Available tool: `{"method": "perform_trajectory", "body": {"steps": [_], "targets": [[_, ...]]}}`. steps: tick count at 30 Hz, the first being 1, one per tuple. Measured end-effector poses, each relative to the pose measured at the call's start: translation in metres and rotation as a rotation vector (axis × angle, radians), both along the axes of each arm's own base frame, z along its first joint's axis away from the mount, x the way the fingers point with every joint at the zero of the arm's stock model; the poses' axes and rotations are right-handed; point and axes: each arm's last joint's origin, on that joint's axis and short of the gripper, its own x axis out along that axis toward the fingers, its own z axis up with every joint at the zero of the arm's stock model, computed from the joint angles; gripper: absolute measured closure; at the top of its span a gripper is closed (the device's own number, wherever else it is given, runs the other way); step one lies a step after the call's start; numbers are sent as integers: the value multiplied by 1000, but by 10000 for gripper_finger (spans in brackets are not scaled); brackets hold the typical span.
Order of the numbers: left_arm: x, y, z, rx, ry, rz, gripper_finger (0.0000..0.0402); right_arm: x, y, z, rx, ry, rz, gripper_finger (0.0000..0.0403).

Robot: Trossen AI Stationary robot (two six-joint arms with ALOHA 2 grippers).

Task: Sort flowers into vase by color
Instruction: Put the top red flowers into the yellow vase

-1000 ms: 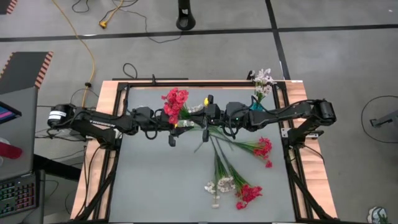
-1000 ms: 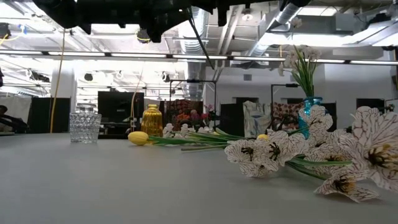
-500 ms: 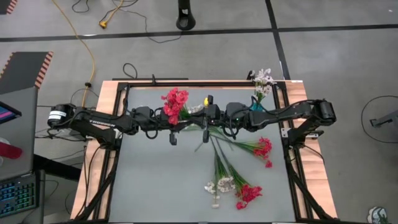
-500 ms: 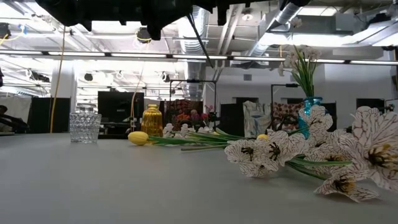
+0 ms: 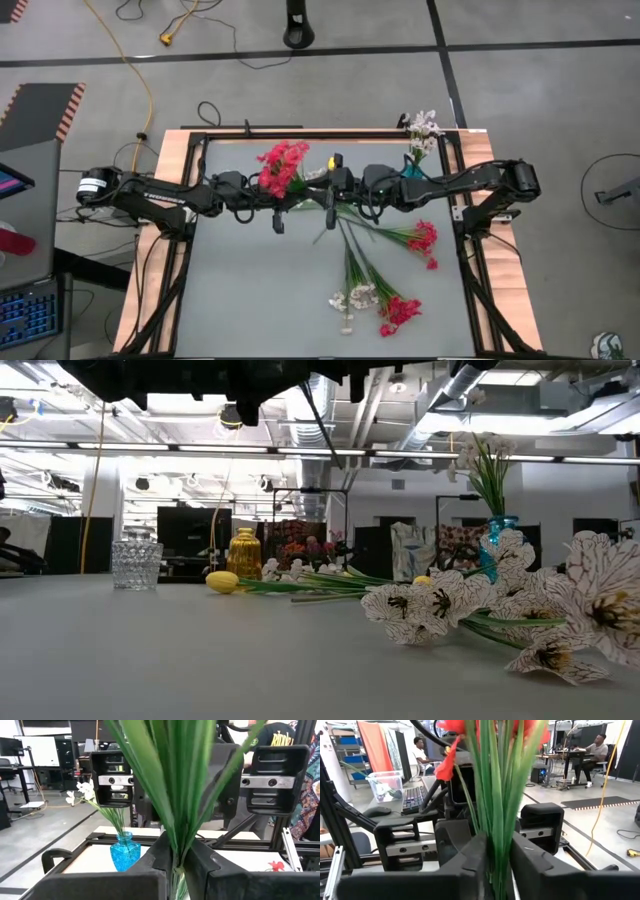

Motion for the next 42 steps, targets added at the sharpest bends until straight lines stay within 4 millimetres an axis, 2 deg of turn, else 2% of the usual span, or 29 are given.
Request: {"method": "perform_trajectory", "body": {"steps": [7,11,17,23,33,42], "targets": [[-1,3,-2,-12,33,9,389,-6,-6,-1,-12,73,-21,191],[-3,9,-3,-27,49,32,390,-17,-8,7,-14,124,-32,160],[-8,24,-1,-31,62,67,390,-40,-7,19,-15,211,-29,154],[-23,46,6,-35,90,143,390,-55,5,22,-9,290,7,154],[-62,87,17,0,152,362,390,-53,25,6,-18,407,74,154],[-80,110,11,-29,233,498,390,-47,31,-7,-2,467,86,154]]}}
